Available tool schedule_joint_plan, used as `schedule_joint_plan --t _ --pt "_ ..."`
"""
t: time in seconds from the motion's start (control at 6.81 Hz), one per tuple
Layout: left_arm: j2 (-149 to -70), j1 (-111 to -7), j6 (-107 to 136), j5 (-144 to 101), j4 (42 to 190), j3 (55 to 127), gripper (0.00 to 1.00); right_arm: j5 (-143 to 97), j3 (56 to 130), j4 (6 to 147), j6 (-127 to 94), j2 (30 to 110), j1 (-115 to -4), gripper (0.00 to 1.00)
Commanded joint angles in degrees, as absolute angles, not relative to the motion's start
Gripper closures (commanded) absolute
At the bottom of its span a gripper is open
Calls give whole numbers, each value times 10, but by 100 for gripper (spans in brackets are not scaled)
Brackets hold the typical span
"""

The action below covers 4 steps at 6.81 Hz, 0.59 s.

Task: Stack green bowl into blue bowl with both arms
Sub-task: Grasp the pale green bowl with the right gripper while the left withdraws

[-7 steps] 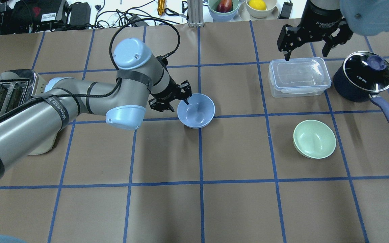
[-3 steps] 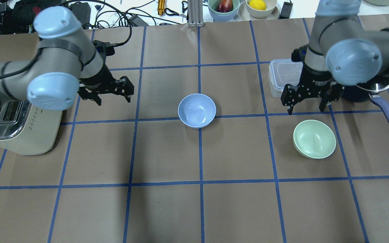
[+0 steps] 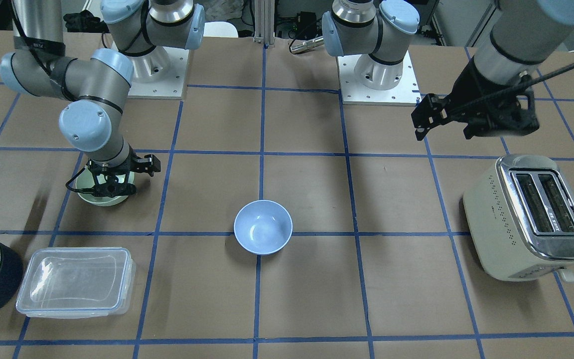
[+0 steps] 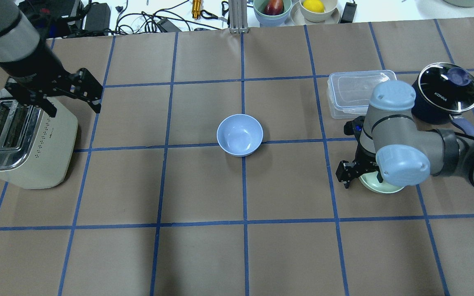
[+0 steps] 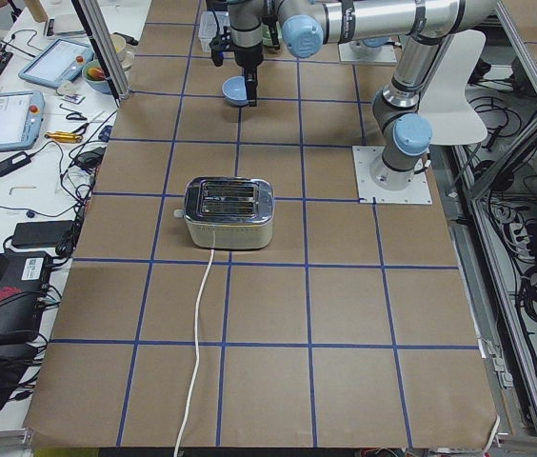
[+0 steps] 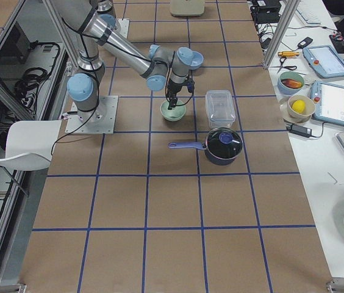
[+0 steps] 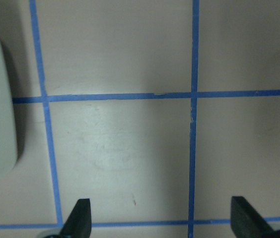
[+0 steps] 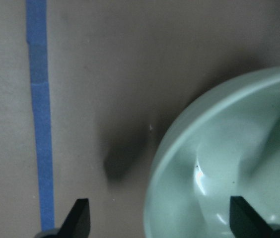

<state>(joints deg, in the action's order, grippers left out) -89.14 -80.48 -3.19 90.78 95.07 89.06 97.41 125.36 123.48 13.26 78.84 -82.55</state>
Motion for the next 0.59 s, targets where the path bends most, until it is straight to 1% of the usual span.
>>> schedule_joint_plan --t 0.0,0.15,0.29,0.44 --pt "-898 -871 77 914 927 861 2 978 1267 1251 139 790 -824 25" --pt "-900 -890 78 914 889 878 1 976 1244 1232 140 790 -824 60" --pt "-888 -890 74 918 842 906 0 971 1213 1193 141 790 -827 75" --pt "-876 -887 23 917 836 937 0 969 1206 1181 141 790 -828 97"
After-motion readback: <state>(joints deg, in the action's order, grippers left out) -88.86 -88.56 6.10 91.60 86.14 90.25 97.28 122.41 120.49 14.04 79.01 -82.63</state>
